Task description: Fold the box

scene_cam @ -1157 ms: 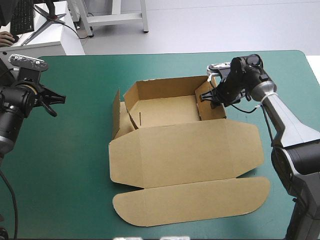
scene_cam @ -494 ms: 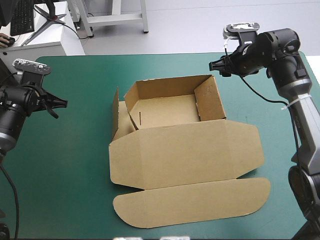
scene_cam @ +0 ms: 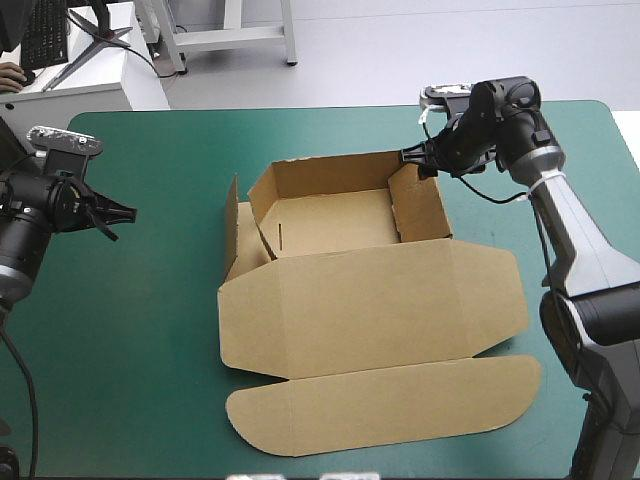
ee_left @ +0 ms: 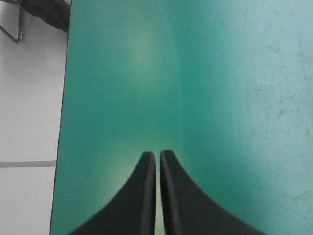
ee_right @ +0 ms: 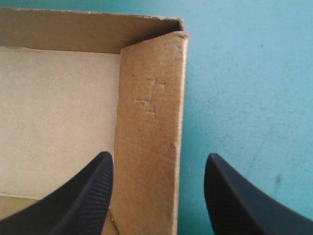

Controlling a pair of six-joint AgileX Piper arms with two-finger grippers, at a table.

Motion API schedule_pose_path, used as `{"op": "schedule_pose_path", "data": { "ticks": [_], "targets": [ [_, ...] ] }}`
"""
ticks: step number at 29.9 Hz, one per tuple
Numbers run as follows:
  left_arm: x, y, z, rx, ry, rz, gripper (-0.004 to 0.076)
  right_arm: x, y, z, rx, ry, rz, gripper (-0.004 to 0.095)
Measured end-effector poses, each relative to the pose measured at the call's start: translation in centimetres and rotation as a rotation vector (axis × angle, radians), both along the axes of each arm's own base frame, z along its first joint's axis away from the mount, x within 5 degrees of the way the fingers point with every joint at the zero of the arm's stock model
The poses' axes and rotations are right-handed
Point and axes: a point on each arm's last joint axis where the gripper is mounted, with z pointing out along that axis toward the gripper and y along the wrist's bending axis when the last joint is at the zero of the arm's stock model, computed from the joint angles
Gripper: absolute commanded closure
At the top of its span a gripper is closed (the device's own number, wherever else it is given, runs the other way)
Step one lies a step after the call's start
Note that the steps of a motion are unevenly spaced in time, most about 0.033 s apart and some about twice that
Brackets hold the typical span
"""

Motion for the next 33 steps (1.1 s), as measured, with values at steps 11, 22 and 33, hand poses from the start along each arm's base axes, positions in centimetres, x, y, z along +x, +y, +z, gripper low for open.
{"op": "schedule_pose_path", "data": {
  "ticks": [11, 22, 33],
  "targets": [
    [0.0, -0.1, -0.1, -0.012, 0.005, 0.001, 0.0714, 3.1, 1.0, -7.1, -0.016, 0.158, 0.003, 0.0394],
    [0.0, -0.4, -0.1, -0.058, 0.006, -0.002, 0.0714, 3.4, 1.0, -8.1, -0.036, 0.168, 0.035, 0.0918],
    [0.2, 1.4, -0.7, -0.252, 0.005, 0.07, 0.0713, 2.9, -0.1, -6.0, -0.022, 0.124, 0.042, 0.0927]
  ]
}}
